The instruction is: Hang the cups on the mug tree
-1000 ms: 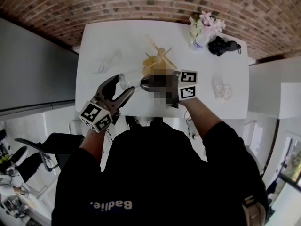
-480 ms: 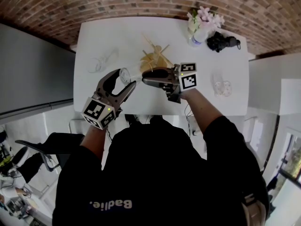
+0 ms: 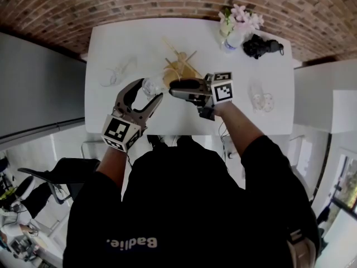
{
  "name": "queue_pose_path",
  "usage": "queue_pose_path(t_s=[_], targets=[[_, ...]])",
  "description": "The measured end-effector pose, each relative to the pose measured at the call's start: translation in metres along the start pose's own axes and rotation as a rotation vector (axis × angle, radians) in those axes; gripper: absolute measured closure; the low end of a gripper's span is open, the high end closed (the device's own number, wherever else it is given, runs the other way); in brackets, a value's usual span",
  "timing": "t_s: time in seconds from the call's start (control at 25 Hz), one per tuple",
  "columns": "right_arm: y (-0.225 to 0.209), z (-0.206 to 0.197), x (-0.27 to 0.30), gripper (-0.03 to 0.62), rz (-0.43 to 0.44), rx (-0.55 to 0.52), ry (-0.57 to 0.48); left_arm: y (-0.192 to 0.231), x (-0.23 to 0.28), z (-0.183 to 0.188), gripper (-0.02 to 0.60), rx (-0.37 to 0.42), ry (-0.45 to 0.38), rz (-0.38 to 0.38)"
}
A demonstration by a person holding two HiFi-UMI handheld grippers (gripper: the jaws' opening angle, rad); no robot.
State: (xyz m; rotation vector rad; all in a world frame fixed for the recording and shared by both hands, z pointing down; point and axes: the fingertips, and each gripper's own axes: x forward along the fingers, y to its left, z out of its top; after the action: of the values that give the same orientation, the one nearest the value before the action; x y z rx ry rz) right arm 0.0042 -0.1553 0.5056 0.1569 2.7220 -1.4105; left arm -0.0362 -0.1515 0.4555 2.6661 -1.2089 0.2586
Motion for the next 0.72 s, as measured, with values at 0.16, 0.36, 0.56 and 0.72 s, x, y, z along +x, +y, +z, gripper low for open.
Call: queue_pose_path(t_s=[0.16,0.36,0.56,0.72], targets=[[-0.007,0.001,-0.002,0.410,-0.020,0.029,-0.025,0.000,0.004,0.000,0.302,0.044,0.012,0.002],[-0.017,0.002,-0.007,0.393,-0.067,0.064,-0.046,-0.001,0.009,-0.001,0.302,0.073,0.032,0.010],[-0.017,0.005,-0.009,0.391,-0.087,0.070,-0.046,0.000,0.012,-0.002,0.302,0.078,0.023,0.005],[-0.021,0.005,-0.009,0.387,-0.114,0.081,-0.035,0.002,0.013,-0.006,0.302,0.074,0.032,0.000]])
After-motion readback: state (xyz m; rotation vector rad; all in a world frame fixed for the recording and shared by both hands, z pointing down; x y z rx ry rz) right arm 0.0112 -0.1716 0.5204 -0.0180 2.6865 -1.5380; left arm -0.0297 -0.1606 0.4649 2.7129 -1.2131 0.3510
